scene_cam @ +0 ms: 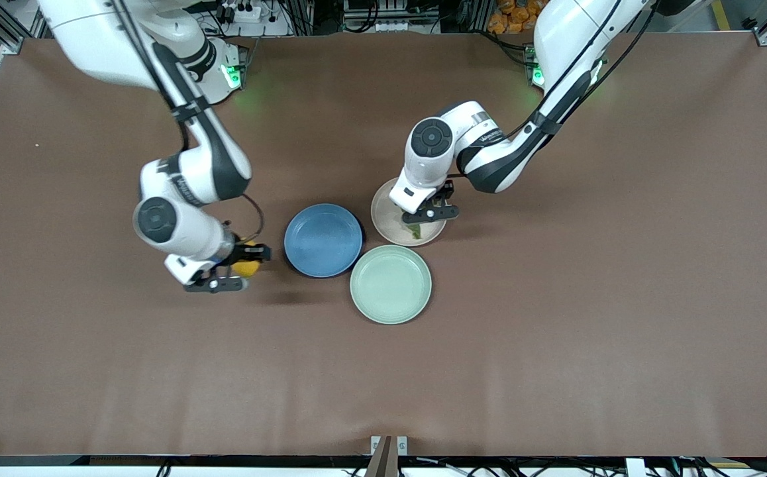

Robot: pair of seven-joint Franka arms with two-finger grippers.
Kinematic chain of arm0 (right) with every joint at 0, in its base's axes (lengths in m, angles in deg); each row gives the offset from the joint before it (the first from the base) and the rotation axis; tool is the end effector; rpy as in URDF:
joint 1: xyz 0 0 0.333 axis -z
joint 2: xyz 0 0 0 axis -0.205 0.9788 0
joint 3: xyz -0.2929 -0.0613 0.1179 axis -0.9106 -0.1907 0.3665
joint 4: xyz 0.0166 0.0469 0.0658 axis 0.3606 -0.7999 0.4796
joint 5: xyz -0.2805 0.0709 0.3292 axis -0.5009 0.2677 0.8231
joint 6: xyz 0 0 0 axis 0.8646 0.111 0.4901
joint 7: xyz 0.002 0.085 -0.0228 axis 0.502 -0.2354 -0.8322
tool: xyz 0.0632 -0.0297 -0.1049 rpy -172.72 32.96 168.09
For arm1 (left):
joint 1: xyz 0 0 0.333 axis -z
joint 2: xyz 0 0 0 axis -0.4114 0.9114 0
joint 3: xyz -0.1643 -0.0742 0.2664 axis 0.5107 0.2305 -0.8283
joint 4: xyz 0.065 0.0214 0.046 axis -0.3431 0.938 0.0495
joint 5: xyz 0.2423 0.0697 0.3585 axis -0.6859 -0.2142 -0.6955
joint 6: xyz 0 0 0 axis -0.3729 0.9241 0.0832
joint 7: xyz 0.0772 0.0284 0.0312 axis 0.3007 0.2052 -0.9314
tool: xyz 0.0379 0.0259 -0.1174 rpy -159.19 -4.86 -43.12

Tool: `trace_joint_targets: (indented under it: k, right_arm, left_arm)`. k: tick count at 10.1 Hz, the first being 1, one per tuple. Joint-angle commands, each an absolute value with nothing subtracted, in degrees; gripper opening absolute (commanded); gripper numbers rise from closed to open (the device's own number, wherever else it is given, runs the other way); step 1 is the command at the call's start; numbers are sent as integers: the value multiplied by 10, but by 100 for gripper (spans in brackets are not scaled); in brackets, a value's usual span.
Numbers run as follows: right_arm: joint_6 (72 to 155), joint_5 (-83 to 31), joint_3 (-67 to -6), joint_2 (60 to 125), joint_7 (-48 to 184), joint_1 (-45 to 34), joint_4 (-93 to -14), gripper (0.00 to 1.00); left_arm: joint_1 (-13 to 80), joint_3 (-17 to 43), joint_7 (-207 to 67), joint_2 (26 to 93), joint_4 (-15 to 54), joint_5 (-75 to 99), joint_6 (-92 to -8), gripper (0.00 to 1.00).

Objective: Place lemon and lettuce in plates
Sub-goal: 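Carry the lettuce to the beige plate while the right gripper carries the lemon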

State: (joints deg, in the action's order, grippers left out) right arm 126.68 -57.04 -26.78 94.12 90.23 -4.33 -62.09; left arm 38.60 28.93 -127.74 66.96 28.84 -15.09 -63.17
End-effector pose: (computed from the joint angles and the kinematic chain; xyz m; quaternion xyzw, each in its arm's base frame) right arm 0.6219 0.2346 0.2249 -0.9979 0.0062 0.0512 0.0395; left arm 0.4475 -0.4755 0.1884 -0.9961 -0.0648 0.0587 0.0123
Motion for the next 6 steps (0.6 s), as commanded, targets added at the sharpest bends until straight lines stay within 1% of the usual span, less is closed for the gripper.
trace_joint_targets:
  k: [1, 3, 6]
  right_arm:
    - [1258, -562, -270, 943, 973, -83, -608, 37]
    - [1265, -561, -270, 956, 1025, -116, -608, 37]
    - [1292, -558, -270, 982, 1045, -134, -609, 37]
  left_arm:
    - [373, 277, -1279, 660, 277, -170, -614, 100]
    - [349, 252, -1222, 658, 258, -183, -614, 100]
    - [277, 250, -1168, 655, 239, -187, -614, 100]
